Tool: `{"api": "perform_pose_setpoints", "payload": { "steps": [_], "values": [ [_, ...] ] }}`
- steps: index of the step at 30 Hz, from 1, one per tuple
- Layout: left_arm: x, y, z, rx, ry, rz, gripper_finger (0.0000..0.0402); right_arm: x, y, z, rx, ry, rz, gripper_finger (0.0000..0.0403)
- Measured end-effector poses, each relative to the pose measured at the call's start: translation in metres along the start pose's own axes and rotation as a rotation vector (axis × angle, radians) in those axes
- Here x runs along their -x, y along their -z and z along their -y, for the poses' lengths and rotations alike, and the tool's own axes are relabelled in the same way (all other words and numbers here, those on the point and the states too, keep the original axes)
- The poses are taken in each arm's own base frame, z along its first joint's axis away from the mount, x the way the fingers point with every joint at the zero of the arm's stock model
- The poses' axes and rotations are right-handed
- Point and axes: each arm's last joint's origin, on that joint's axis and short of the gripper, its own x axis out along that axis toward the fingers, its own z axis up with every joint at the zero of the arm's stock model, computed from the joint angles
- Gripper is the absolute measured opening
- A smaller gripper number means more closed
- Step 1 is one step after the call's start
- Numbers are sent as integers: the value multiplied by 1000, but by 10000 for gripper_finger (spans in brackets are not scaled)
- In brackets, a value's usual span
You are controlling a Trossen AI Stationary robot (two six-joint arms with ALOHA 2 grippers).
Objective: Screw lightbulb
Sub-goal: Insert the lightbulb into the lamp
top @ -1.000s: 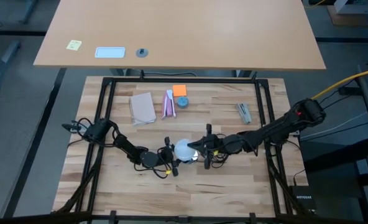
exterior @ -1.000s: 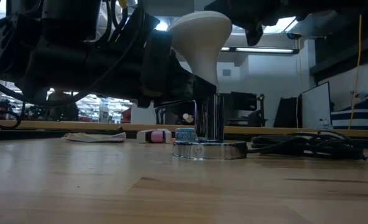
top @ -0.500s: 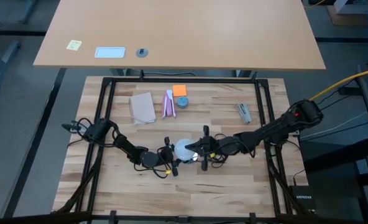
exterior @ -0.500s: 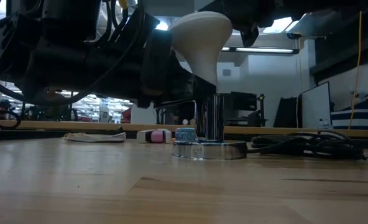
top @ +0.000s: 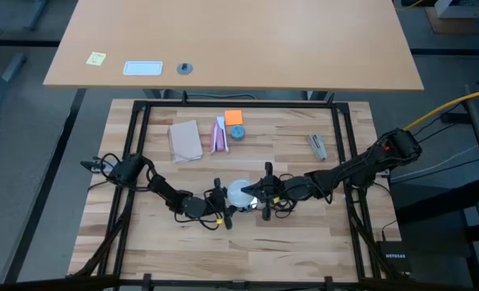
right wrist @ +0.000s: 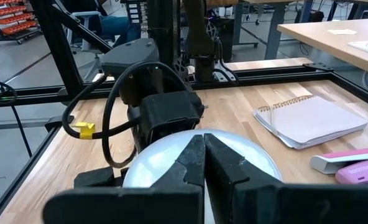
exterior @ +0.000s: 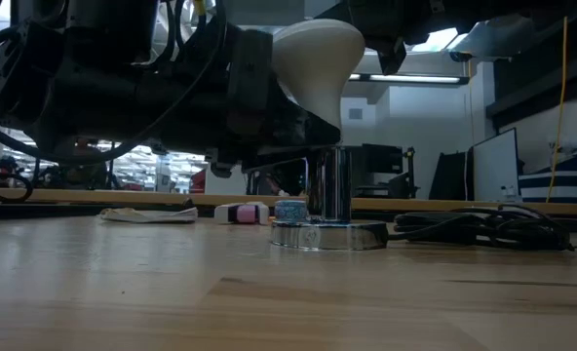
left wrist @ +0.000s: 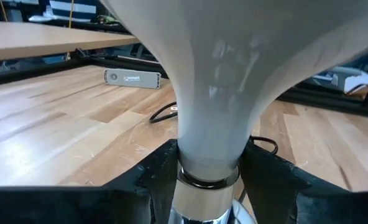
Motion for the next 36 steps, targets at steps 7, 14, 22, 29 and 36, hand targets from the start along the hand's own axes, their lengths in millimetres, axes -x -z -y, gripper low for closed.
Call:
{"api": "perform_pose_setpoints", "payload": {
  "steps": [7, 14, 22, 29, 36],
  "values": [
    [0, -1, 0, 36, -1, 4, 236, 0, 0, 0, 1, -1, -1, 5],
    [0, -3, 1, 3, 2, 24, 262, 0, 1, 0, 1, -1, -3, 5],
    [1, -12, 3, 0, 13, 102, 263, 0, 1, 0, 2, -1, -4, 5],
    [1, -13, 3, 14, 15, 105, 263, 3, 1, -3, 11, -12, -19, 5],
    [1, -15, 3, 23, 17, 122, 263, 9, 0, 0, 28, 37, -56, 5]
  ]
}}
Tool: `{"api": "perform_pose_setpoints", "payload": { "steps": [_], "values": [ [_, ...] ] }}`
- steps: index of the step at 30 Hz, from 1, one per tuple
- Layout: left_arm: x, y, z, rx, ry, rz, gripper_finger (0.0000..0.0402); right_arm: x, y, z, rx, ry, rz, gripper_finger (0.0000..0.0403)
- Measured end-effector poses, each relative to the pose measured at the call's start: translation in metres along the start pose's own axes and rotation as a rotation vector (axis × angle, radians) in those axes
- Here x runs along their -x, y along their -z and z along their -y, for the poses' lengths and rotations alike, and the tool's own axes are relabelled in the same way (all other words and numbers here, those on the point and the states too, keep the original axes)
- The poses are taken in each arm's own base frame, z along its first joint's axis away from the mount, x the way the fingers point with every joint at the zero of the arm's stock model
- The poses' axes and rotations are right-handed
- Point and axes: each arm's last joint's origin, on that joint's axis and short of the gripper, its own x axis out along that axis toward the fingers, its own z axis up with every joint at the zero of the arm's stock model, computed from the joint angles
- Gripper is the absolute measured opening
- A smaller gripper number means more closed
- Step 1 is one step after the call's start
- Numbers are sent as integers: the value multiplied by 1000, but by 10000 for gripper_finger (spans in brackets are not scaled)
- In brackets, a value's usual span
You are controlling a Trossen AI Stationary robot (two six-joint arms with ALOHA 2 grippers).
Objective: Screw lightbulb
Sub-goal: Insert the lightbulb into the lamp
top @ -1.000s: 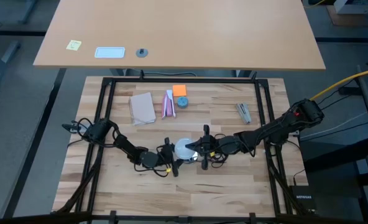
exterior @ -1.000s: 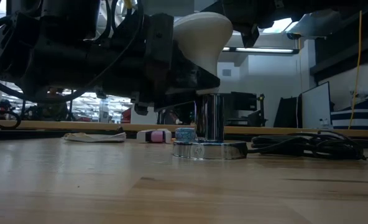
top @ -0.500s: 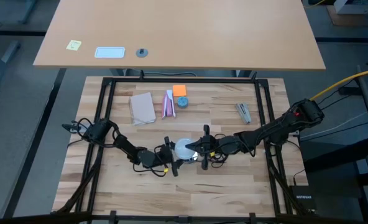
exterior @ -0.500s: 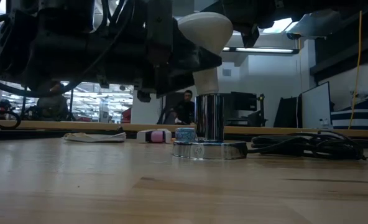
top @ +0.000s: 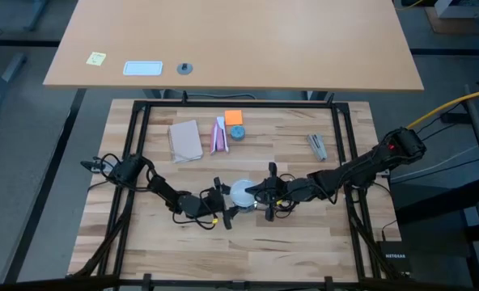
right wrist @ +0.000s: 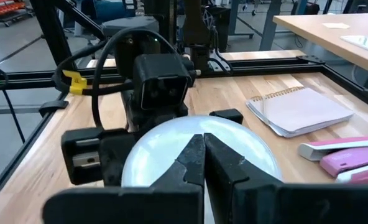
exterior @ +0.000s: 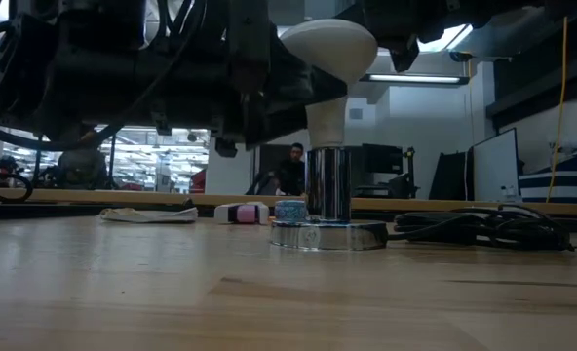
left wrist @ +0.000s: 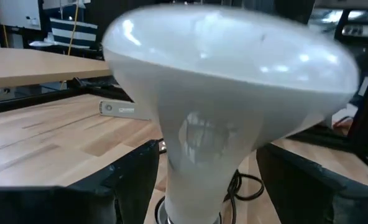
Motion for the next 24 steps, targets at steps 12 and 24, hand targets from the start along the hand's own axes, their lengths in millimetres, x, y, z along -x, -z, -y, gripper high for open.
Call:
{"api": "perform_pose_setpoints", "payload": {
  "steps": [12, 24],
  "values": [
    [0, 0, 0, 2, 0, 2, 255, 0, 3, 1, -18, 24, -31, 5],
    [-5, -2, 3, -2, 8, 3, 211, 0, 4, 1, -16, 24, -35, 5]
  ]
}}
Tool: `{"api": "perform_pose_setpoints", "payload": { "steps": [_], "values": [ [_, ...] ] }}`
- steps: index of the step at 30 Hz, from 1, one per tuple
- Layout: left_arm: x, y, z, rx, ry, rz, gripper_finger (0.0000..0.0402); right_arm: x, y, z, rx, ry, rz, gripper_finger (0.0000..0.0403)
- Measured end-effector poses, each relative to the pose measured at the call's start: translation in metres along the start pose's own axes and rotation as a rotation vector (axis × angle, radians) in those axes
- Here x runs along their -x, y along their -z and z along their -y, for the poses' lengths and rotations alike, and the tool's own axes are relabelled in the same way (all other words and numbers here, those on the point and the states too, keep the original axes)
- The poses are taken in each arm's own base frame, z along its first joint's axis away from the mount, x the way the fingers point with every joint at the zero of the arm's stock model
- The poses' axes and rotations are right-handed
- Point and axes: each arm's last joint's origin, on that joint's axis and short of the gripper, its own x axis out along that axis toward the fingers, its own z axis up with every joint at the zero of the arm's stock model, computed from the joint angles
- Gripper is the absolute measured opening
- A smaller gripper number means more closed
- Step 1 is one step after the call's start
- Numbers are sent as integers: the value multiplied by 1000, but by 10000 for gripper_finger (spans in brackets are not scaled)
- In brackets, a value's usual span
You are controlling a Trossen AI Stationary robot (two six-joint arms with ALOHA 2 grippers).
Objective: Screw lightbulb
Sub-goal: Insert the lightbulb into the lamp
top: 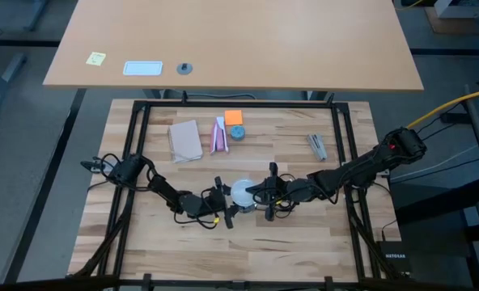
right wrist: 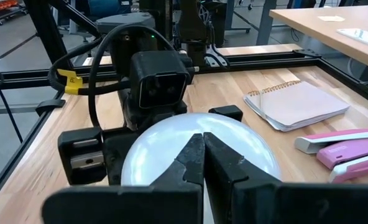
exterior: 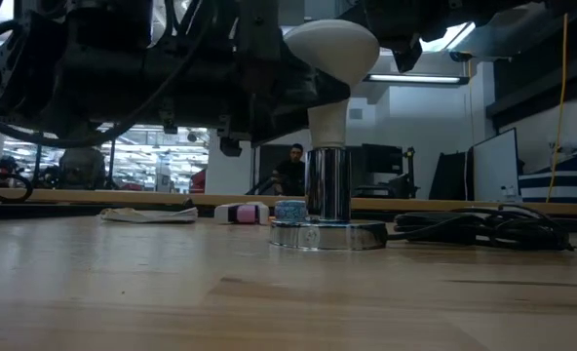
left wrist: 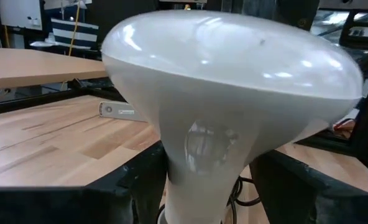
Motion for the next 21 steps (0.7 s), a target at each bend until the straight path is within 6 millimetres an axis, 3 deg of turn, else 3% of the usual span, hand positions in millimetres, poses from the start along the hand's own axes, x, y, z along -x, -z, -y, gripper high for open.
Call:
{"api": "perform_pose_setpoints", "payload": {
  "steps": [21],
  "values": [
    [-5, 0, 2, -44, 5, -16, 209, 4, -5, 1, 78, -9, 15, 5]
  ]
}}
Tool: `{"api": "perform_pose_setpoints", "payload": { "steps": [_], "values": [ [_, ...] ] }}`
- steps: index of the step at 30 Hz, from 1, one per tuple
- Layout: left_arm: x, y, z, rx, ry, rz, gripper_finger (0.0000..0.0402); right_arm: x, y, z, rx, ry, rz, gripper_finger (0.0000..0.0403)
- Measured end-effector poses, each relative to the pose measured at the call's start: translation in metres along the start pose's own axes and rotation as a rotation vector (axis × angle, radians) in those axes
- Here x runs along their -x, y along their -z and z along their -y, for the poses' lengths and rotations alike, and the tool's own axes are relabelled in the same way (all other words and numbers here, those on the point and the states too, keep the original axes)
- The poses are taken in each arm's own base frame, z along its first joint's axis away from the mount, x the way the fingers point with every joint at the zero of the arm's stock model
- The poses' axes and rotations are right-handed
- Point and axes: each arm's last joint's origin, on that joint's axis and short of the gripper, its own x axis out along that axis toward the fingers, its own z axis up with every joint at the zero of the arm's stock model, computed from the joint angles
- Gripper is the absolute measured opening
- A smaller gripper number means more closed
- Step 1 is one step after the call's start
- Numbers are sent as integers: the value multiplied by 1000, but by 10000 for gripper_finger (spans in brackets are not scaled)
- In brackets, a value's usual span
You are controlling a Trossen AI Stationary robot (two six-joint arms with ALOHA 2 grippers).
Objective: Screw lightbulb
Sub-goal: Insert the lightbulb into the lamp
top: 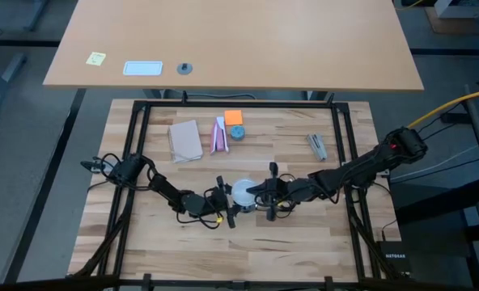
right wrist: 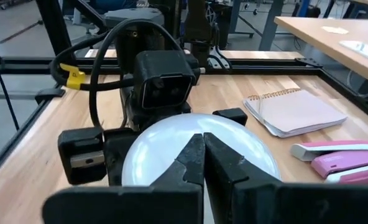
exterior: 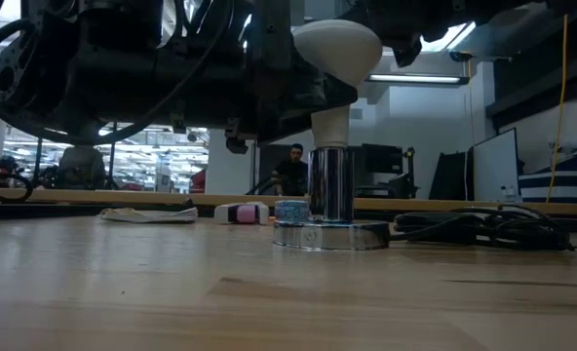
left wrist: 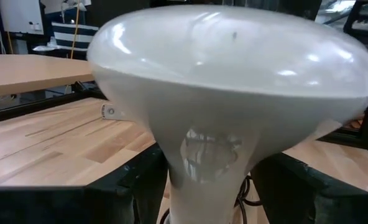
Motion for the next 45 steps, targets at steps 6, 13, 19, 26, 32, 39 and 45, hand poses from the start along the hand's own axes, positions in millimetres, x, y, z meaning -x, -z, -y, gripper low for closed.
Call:
{"api": "perform_pose_setpoints", "payload": {
  "steps": [6, 13, 19, 26, 32, 39, 45],
  "values": [
    [0, 0, 0, 0, 0, 0, 209, 9, -8, 4, 63, 1, 15, 5],
    [1, 0, 3, 1, 22, 0, 209, 11, -10, 5, 93, 20, 23, 5],
    [2, 1, 3, -11, 16, -14, 209, 12, -11, 5, 93, 20, 32, 5],
    [2, 4, 3, -32, 10, -39, 209, 11, -9, 6, 102, 22, 0, 5],
    [2, 4, 3, -33, 6, -40, 209, 0, 2, 2, 48, 31, -38, 5],
    [2, 4, 3, -63, 7, -40, 209, -7, 5, -2, 31, 3, -8, 5],
    [2, 5, 3, -80, 7, -40, 209, -7, 5, -3, 27, -28, -1, 5]
  ]
}}
